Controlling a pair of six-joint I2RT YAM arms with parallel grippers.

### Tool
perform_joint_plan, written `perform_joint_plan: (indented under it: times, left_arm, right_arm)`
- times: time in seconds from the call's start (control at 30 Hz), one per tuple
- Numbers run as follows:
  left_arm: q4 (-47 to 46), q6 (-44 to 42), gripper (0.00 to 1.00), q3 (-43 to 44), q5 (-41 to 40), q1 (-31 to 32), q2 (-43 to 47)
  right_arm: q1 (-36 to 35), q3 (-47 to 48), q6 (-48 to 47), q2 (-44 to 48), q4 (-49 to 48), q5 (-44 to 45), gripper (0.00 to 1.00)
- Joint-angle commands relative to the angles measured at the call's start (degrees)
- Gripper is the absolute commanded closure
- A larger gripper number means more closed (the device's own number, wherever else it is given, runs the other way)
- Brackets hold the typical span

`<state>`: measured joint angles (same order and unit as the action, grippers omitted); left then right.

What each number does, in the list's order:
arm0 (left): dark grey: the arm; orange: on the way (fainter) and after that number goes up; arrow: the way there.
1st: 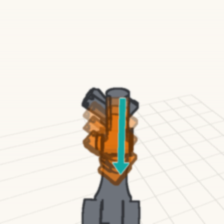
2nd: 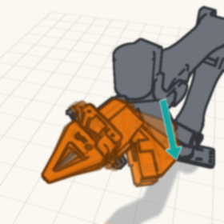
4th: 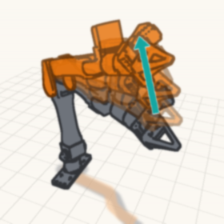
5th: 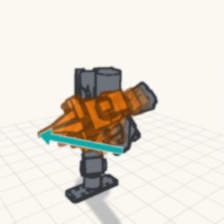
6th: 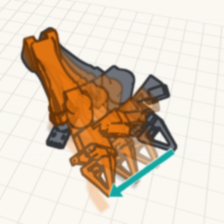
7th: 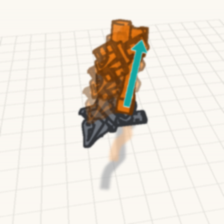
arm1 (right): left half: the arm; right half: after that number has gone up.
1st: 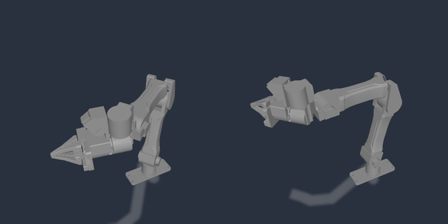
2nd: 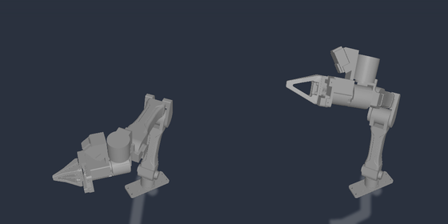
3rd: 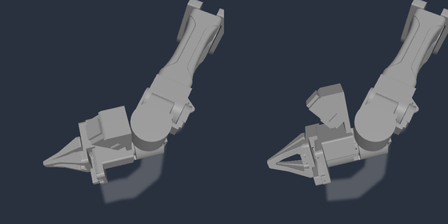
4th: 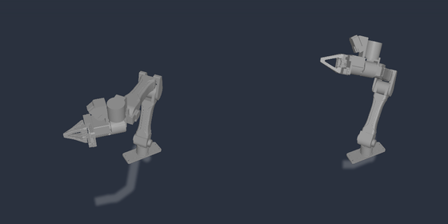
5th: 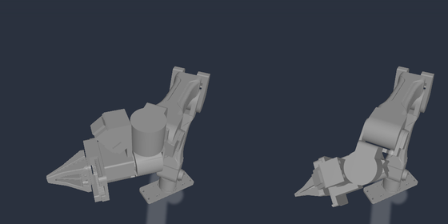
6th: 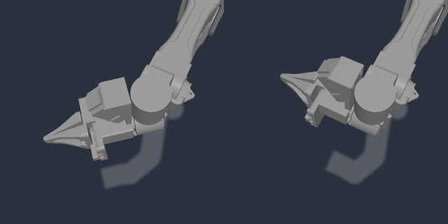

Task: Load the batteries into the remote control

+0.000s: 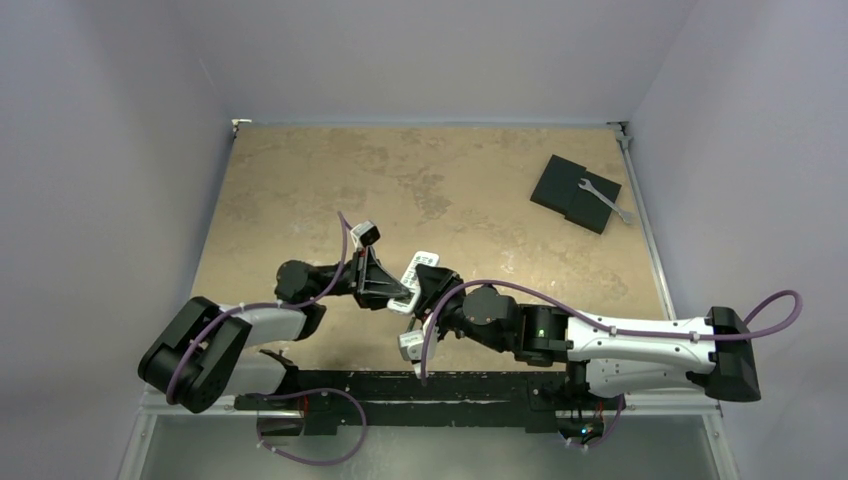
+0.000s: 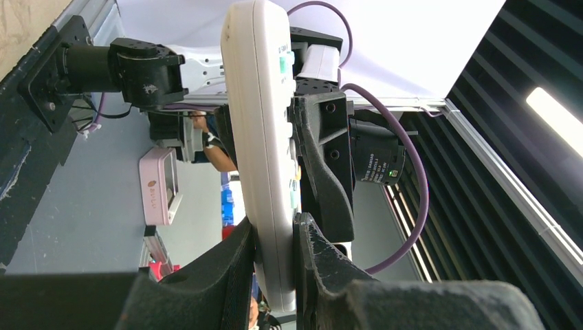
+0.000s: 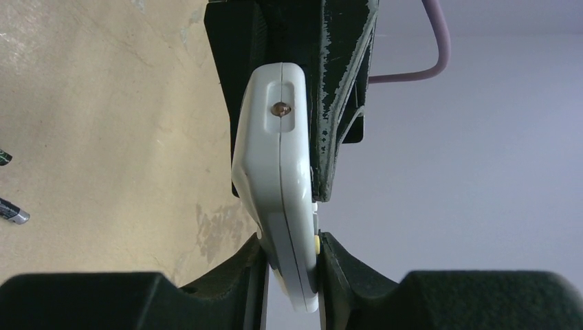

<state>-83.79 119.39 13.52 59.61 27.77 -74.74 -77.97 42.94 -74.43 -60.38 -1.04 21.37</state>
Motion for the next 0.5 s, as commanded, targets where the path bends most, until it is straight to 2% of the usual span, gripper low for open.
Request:
perform_joint_plan:
  times: [0.0, 0.03, 0.1, 0.3, 0.47]
  left_arm:
    - [-18.1, -0.3, 0.97, -0.3, 0.1, 0.0, 1.4]
    - [-18.2, -0.3, 0.95, -0.3, 0.1, 0.0, 1.5]
    - [-18.1, -0.2, 0.9, -0.3, 0.0, 0.0, 1.8]
    - [-18.1, -0.3, 0.62, -0.3, -0.3, 0.0, 2.8]
    - [-18.1, -0.6, 0.48, 0.4, -0.7, 0.0, 4.1]
  right_arm:
    - [-0.3, 0.4, 1.3, 0.2, -3.4, 1.8, 0.96]
    - [-0.3, 0.6, 1.5, 0.2, -3.1, 2.0, 1.0]
    - [-0.3, 0.8, 1.8, 0.2, -2.3, 2.3, 1.0]
    - [-0.7, 0.6, 2.1, 1.4, -1.8, 2.8, 1.0]
    - [-1.0, 0.6, 3.5, 3.5, -0.9, 3.1, 1.0]
